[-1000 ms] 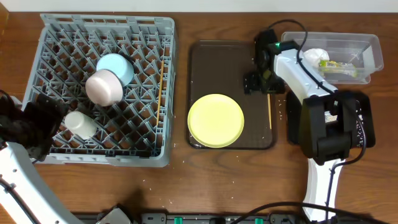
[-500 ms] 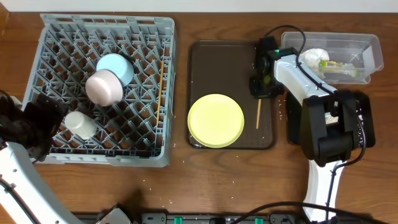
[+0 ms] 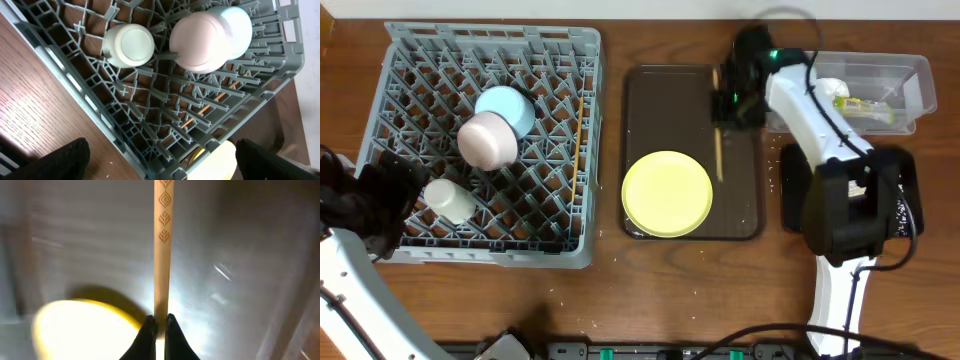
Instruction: Sort waste into correct bins and load items into the dishwasher
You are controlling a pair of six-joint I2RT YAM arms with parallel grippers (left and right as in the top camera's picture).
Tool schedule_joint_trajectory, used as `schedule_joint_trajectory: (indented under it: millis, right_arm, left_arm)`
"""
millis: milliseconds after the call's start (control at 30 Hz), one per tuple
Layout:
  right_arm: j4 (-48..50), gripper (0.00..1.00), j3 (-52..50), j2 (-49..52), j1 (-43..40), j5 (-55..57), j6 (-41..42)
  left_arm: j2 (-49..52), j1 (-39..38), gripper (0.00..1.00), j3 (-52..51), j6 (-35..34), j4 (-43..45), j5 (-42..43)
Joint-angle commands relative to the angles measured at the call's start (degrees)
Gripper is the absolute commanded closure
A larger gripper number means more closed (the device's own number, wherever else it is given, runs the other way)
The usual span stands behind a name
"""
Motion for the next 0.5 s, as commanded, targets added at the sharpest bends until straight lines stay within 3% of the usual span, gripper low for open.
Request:
schedule_joint_trajectory:
  millis: [0,100,267,467]
  right_arm:
    - [3.13,0.99,7.10,-2.19,0.39,-20.46,3.54]
    - [11.98,0.99,8.24,-2.19,1.75,-28.68,11.61]
    - [21.18,0.99,8.09,-1.62,6.91,-29.22,20.04]
    - [22.18,0.99,8.07,-1.31,15.50,-15.76,29.35]
  left_arm:
    - [-0.04,0.28,0.06,0.76,-0.09,-0.17,-0.33]
    - [-0.04,0.28,0.06,0.76,-0.07,-0.17,-0.33]
    - [-0.04,0.31,0.06,0.76,-0.09,-0.17,-0.33]
    - [-0.04,0.31,0.06,0.76,-0.07,-0.17,-0.33]
